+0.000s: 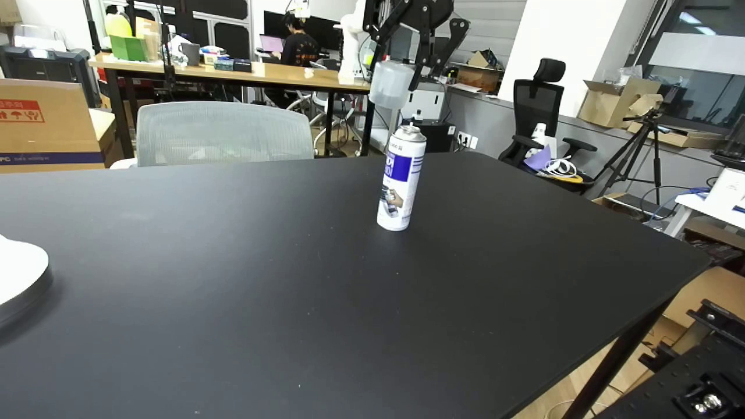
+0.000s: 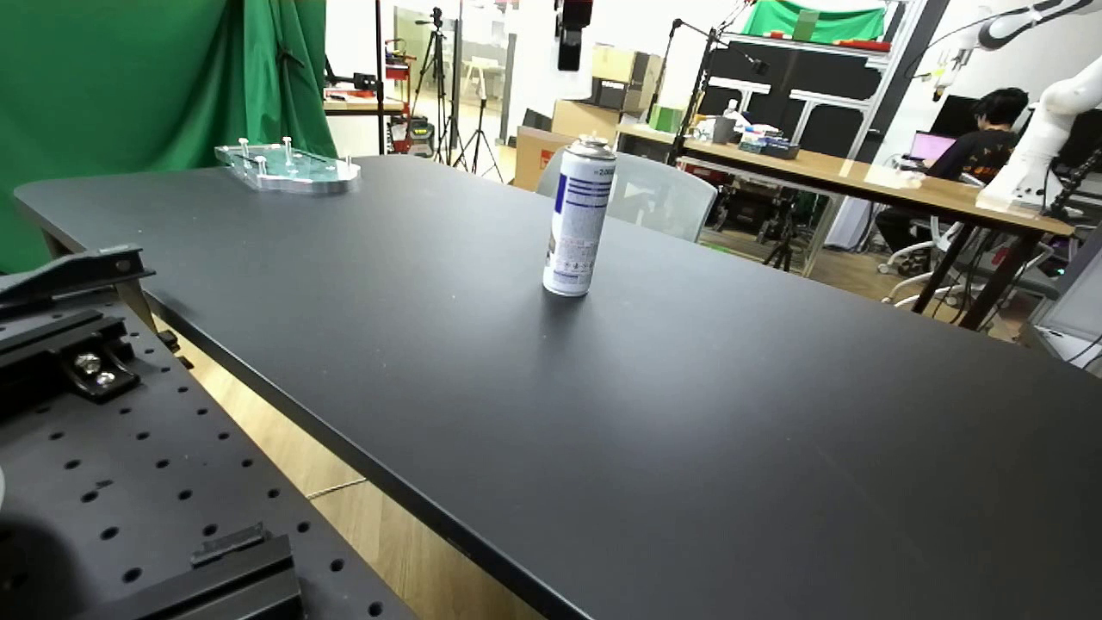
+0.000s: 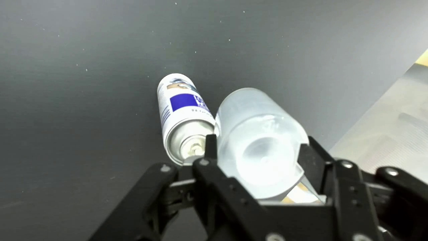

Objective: Place the lid on the spray bottle

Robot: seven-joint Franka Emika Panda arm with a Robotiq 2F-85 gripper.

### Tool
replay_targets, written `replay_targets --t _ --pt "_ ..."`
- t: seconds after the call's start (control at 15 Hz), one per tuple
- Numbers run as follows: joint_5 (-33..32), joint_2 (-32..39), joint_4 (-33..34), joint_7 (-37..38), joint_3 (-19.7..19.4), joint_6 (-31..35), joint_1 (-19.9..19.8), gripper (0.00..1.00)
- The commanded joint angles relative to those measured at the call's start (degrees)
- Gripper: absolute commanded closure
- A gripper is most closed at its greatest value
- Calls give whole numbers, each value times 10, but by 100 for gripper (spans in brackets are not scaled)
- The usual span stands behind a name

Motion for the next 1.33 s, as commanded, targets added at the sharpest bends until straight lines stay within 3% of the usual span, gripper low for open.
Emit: replay_targets --t 0.0,0.07,0.13,0.33,0.4,0.93,1.27 --pt "50 14 37 -40 -2 -36 -25 62" --pt "60 18 42 -50 -2 -39 -29 62" --pt "41 5 18 -34 7 -20 -31 37" --pt "51 14 27 -48 4 -24 -35 37" --pt "51 16 29 -48 4 -24 -35 62" --pt "-76 51 43 34 1 -26 -46 62" --pt "-85 63 50 45 2 -35 -42 62"
